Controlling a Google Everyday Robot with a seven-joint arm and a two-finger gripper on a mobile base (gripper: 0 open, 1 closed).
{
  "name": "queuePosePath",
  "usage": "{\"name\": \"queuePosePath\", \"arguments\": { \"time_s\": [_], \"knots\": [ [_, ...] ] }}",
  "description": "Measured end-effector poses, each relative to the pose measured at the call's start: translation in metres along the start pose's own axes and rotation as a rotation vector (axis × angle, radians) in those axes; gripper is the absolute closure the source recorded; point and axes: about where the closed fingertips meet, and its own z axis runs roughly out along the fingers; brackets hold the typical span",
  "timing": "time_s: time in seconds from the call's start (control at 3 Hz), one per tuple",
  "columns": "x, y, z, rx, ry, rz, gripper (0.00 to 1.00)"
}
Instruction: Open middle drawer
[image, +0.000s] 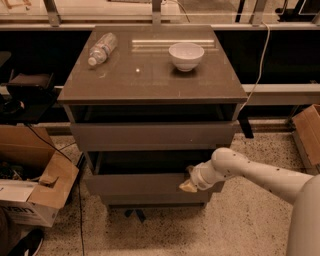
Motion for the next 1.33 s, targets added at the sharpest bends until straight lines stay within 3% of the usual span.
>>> {"name": "queuePosePath", "arguments": {
  "time_s": [0.33, 1.0, 1.33],
  "knots": [
    [0.000, 0.000, 0.000, 0.000, 0.000, 0.000, 0.00],
    [0.022, 0.045, -0.002, -0.088, 0.126, 0.022, 0.00],
    [0.022, 0.045, -0.003, -0.088, 0.126, 0.022, 0.25]
  ]
}}
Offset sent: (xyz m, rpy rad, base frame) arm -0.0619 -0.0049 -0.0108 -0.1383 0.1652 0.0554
